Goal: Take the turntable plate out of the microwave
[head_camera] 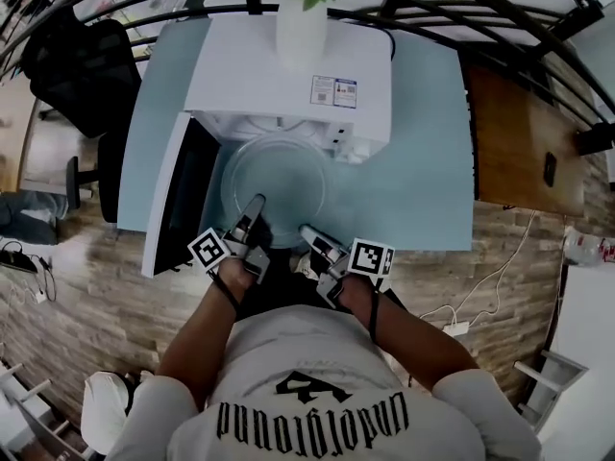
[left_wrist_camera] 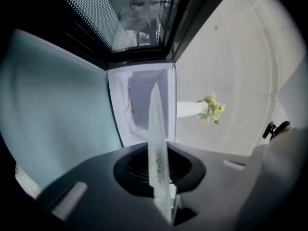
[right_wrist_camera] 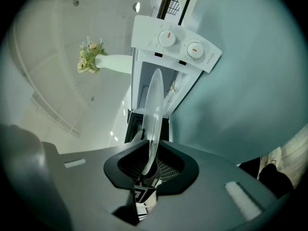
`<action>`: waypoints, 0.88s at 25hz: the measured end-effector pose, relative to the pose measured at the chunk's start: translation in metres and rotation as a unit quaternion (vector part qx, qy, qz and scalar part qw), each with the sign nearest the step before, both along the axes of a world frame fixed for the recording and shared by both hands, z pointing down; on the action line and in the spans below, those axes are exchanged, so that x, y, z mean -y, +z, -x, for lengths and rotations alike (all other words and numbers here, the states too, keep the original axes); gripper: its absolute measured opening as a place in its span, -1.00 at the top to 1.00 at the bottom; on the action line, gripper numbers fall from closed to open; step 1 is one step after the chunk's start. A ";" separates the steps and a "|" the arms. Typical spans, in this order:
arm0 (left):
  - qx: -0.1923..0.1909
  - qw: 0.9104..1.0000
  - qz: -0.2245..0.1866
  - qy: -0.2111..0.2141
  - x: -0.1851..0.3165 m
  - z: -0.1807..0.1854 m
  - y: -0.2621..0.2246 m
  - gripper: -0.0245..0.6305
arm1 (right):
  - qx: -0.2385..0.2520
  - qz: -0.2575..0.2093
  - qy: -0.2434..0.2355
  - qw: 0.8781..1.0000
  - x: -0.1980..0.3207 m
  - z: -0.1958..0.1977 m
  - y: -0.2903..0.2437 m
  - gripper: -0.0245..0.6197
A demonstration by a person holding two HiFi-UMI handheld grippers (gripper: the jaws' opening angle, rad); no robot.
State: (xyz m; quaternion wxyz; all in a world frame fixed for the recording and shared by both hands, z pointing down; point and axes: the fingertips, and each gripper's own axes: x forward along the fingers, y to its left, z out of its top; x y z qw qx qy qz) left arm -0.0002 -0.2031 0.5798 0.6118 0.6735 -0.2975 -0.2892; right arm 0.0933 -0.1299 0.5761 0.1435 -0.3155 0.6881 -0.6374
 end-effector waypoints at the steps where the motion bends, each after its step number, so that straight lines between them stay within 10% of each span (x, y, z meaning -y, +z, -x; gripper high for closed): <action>1: -0.002 1.000 -0.002 0.001 -0.001 -0.002 -0.007 0.69 | -0.001 -0.004 0.000 1.000 -0.001 -0.002 -0.007 0.78; 22: 0.014 0.999 -0.036 0.022 -0.028 -0.004 -0.107 0.70 | 0.013 -0.051 0.021 0.998 -0.032 -0.005 -0.097 0.77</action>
